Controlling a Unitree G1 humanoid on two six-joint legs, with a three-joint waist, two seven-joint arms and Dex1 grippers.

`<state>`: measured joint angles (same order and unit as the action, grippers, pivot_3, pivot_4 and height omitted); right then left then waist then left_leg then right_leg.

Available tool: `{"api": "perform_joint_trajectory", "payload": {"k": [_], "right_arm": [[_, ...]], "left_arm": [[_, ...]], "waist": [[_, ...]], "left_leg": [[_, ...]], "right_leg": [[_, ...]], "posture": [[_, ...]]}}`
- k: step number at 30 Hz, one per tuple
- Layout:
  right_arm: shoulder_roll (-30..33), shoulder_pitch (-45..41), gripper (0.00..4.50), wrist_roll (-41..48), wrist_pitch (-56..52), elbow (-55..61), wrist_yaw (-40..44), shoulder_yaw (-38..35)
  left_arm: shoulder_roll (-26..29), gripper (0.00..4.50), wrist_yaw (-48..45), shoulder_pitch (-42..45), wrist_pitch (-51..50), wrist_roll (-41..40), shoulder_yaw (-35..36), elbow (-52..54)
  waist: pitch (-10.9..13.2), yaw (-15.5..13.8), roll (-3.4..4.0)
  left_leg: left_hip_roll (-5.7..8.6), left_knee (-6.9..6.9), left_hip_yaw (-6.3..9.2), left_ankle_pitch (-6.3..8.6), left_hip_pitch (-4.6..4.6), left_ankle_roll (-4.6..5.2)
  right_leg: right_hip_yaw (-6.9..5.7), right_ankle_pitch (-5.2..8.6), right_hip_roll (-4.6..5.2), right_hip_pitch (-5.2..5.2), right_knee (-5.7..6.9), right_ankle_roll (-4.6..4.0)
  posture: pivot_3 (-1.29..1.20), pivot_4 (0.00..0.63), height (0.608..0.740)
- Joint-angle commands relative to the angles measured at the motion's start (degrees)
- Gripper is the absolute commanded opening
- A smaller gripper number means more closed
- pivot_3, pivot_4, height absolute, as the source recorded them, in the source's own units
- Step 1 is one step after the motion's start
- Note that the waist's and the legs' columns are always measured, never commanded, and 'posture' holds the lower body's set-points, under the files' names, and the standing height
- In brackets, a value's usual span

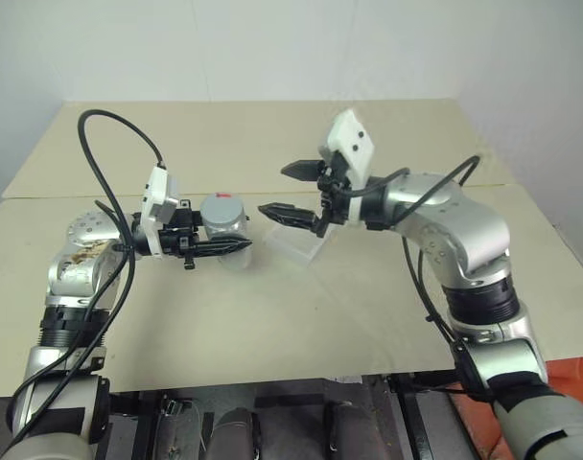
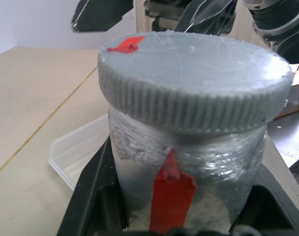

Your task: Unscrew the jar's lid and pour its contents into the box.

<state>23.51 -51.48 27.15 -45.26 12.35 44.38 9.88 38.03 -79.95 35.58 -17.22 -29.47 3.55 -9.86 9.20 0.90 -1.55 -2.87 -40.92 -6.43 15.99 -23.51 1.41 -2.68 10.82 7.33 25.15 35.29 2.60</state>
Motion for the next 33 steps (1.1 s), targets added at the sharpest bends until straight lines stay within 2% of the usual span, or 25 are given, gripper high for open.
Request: {"api": "perform_joint_trajectory", "payload": {"k": [1, 6, 22, 33], "right_arm": [[-1.10, -0.47, 4.48, 3.65, 0.08, 3.75, 1.34, -2.25], [-3.11, -1.23, 4.48, 4.40, 0.38, 4.33, 1.19, -0.66], [-10.97, -6.34, 4.48, -3.51, 5.08, -4.31, -1.03, 5.23], [-11.42, -6.61, 4.48, -6.43, 6.71, -8.23, -0.35, 5.00]], "left_arm": [[-0.24, 1.94, -0.12, 0.97, 0.79, -0.60, 0.47, 0.72], [-0.87, 1.94, -0.22, 1.86, 0.96, -0.28, 0.13, 0.23], [-0.92, 1.94, -0.70, 1.94, 1.71, -0.27, 0.44, 0.16], [0.02, 1.94, -0.22, 0.48, 1.27, -0.72, 1.15, 1.55]], "waist": [[0.00, 0.00, 0.00], [0.00, -0.08, 0.00], [0.00, -0.05, 0.00], [0.00, 0.05, 0.00]], "left_leg": [[0.00, 0.00, 0.00, 0.00, 0.00, 0.00], [0.00, -0.01, 0.00, 0.00, -0.01, 0.00], [0.01, -0.02, 0.00, -0.01, -0.01, -0.01], [0.00, -0.01, 0.00, -0.01, -0.01, -0.02]], "right_leg": [[0.00, 0.00, 0.00, 0.00, 0.00, 0.00], [0.00, 0.00, 0.00, 0.00, 0.00, 0.00], [-0.01, 0.00, 0.00, 0.00, 0.02, 0.00], [-0.01, 0.00, 0.00, 0.00, 0.02, 0.00]], "posture": [[0.00, 0.150, 0.740], [0.00, 0.150, 0.740], [0.00, 0.150, 0.740], [0.00, 0.150, 0.740]]}}
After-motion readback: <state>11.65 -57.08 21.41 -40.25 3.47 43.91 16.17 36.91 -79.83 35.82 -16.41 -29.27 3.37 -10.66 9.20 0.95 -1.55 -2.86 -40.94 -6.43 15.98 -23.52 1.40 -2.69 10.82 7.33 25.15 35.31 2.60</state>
